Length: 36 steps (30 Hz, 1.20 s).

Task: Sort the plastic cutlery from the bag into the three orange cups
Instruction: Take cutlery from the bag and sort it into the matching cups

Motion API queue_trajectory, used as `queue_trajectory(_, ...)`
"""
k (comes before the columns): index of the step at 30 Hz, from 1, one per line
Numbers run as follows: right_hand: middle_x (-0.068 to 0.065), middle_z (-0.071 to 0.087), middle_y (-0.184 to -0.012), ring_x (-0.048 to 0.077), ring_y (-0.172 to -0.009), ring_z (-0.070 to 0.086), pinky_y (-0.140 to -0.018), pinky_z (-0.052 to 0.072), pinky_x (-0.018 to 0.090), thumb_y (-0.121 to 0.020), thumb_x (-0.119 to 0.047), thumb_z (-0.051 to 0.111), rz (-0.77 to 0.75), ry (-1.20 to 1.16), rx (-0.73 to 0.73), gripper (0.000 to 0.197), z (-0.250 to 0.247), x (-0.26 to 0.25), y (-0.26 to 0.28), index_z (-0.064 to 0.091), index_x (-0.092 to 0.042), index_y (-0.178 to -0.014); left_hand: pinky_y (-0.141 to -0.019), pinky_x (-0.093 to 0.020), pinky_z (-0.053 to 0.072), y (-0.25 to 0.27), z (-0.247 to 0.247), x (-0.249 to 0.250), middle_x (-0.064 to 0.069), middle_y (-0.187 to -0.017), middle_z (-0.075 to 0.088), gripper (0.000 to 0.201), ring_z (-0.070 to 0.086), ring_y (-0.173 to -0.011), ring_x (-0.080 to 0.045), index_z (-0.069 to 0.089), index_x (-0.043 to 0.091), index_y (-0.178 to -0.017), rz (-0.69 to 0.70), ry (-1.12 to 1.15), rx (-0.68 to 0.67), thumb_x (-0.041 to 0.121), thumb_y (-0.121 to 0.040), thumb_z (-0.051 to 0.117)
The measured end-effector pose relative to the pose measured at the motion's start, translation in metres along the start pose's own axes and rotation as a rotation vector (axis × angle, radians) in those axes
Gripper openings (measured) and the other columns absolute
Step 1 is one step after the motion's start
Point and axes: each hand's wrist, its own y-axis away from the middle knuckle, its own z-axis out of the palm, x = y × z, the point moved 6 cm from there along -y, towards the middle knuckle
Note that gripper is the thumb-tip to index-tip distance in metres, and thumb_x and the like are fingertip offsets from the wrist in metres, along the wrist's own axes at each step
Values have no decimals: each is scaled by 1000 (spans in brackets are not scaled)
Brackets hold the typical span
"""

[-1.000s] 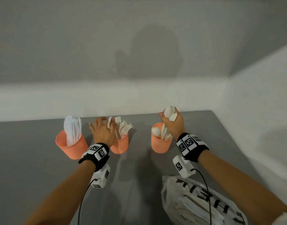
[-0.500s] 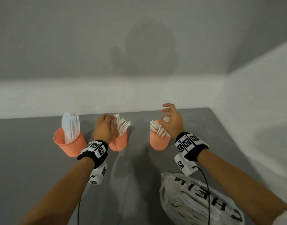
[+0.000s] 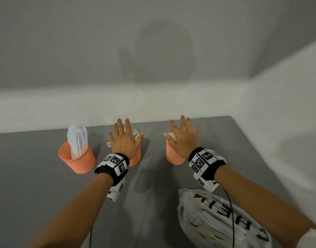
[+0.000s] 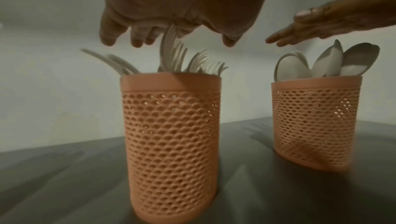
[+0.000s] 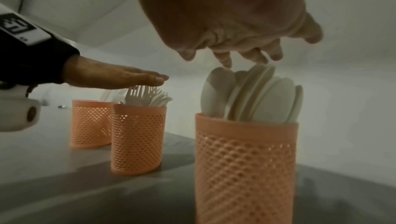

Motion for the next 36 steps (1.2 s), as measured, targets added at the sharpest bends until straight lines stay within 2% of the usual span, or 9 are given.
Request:
queue_trajectory(7,16,0,-157,31,-145,1,-113,6,58,-95,-54,25,134,-158,-238,60,11,5,-6,16,-28,-148,-117,-52,6,-4,-2,6,-17,-157,6,80,6,-145,-31,6,10,-149,-61,27,-77,60,-91,28)
queue_trajectory(12,17,-7,-157,32,-146,-4,-113,-2,57,-93,-60,22,167,-248,-179,71,-13,11,2,-7,-27,-149,-117,-45,9,24,-32,23,-20,-156,10,70,8,-145,-33,11,10,-149,137,256,112,46,-95,37)
queue_trajectory(16,14,32,-151,28,-142,22,-115,13,49,-94,-58,24,128,-459,-145,66,-55,6,37,13,-23,-149,-103,-37,38,60,-41,47,-18,-142,36,55,44,-124,-30,32,5,-140,318,589,68,23,-92,52)
queue_trajectory(19,15,66,-112,24,-104,60,-95,41,31,-99,-40,35,56,-698,-161,43,-78,1,83,59,-9,-116,-74,-11,44,96,-33,70,-7,-124,46,49,56,-83,-8,43,4,-128,423,746,-45,20,-85,58)
queue_trajectory(23,10,63,-77,11,-62,60,-67,50,21,-99,-19,40,102,-839,-347,32,-62,9,159,60,-7,-78,-74,-23,47,145,-3,98,-6,-112,52,28,57,-80,-12,52,13,-106,514,808,-265,17,-80,60)
queue_trajectory(27,13,65,-85,24,-77,61,-75,47,33,-95,-20,41,205,-506,-532,34,-5,23,236,65,3,-96,-100,-20,32,190,35,116,-14,-130,45,19,45,-122,-16,66,15,-84,570,697,-459,30,-75,63)
queue_trajectory(29,16,64,-106,29,-98,60,-87,44,34,-94,-19,43,259,-267,-498,32,23,36,257,62,-1,-110,-111,-25,23,207,58,115,-14,-151,20,22,30,-138,-25,67,19,-101,496,542,-558,24,-80,68)
queue_trajectory(32,16,48,-136,30,-125,46,-104,36,35,-91,-16,50,377,-218,-376,46,45,52,267,40,-7,-136,-107,-26,29,221,74,110,-16,-149,25,53,40,-130,-30,49,18,-131,338,458,-619,30,-81,63)
queue_trajectory(36,15,44,-141,31,-130,41,-110,31,38,-82,-25,67,343,-145,-379,70,52,53,254,30,-8,-140,-108,-30,28,225,66,118,-15,-146,37,57,37,-133,-29,32,11,-141,358,418,-671,11,-88,53)
